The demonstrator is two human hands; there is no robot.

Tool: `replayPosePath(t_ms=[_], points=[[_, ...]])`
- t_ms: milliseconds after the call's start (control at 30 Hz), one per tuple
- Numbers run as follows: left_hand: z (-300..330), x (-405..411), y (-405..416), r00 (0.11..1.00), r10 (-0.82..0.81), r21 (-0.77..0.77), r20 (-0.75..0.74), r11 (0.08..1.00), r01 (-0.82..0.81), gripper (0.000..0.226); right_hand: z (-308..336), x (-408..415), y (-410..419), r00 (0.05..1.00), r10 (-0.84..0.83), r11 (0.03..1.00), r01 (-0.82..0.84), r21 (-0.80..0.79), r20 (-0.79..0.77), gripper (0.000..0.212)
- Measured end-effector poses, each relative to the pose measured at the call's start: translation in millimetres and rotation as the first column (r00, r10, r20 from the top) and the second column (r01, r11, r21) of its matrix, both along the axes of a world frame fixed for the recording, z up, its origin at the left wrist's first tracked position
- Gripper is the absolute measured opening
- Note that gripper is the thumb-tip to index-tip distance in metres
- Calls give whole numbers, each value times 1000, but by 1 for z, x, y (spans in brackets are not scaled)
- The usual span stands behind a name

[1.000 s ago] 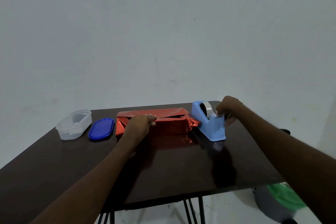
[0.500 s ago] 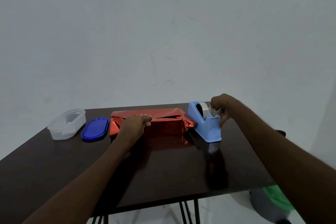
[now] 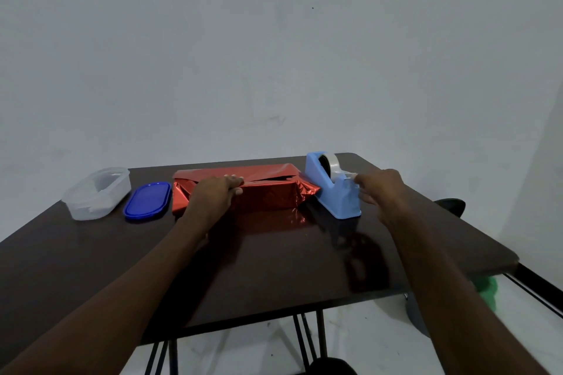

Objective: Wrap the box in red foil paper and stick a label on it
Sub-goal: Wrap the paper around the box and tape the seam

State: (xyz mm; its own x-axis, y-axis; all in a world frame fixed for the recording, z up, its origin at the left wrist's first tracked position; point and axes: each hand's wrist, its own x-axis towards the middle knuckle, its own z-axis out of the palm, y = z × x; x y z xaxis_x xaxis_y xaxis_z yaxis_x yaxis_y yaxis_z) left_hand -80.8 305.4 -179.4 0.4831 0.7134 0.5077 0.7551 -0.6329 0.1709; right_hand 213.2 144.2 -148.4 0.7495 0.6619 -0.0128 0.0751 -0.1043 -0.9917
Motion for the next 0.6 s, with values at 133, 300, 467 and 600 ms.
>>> replayPosePath(t_ms=[133, 300, 467, 600], points=[[0, 0, 0, 1000, -9, -13, 3, 1000, 9, 36, -13, 0, -3, 999, -29, 999, 29, -16, -23, 9], [0, -1, -1, 1000, -17, -28, 14, 999, 18, 36, -23, 0, -4, 1000, -26, 999, 26, -24, 7, 10], [2, 1, -4, 1000, -6, -38, 3, 999, 6, 37, -28, -19, -11, 982, -144, 988, 137, 70, 121, 13], [3, 0, -4, 1000, -5, -38, 9, 999, 6, 37, -28, -32, -11, 961, -213, 976, 202, 78, 174, 23]])
